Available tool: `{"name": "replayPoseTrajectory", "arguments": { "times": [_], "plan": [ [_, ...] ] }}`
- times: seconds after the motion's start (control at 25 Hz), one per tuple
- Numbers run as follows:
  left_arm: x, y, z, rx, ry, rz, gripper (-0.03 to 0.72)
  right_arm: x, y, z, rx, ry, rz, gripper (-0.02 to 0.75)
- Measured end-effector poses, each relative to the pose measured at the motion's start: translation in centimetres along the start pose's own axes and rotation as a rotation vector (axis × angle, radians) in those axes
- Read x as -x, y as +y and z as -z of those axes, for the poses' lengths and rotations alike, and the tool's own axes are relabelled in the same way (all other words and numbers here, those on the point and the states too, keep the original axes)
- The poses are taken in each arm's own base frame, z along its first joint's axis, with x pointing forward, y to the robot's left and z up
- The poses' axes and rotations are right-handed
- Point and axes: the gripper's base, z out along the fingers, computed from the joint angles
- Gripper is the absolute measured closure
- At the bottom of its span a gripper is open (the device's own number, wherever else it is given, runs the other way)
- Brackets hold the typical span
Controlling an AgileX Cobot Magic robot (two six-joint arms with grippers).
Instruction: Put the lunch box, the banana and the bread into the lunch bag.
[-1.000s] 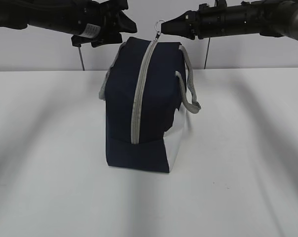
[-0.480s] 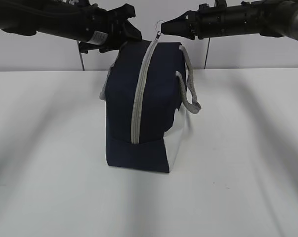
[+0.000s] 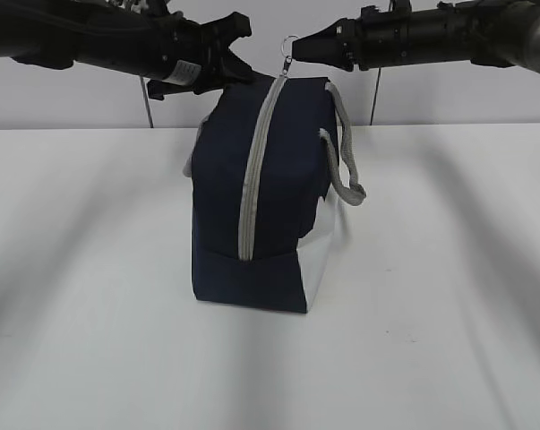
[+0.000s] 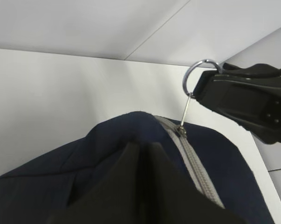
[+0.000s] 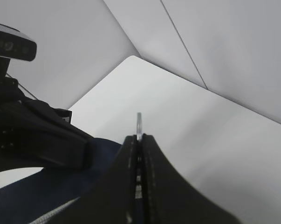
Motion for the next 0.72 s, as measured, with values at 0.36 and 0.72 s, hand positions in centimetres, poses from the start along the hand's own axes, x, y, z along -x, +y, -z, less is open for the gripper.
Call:
{"name": "replayPoseTrajectory", "arguments": {
  "times": [0.36, 0.72],
  "plan": [
    [-0.1, -0.6, 0.3, -0.033, 0.029, -0.007, 0.676, 0.7, -0.1, -0.1, -0.019, -0.072, -0.041, 0.754],
    [0.6, -2.4, 2.1, -0.073, 0.033, -0.119, 0.677, 0.8, -0.5, -0.1, -0.066, -0.089, -0.082, 0.754]
  ]
}}
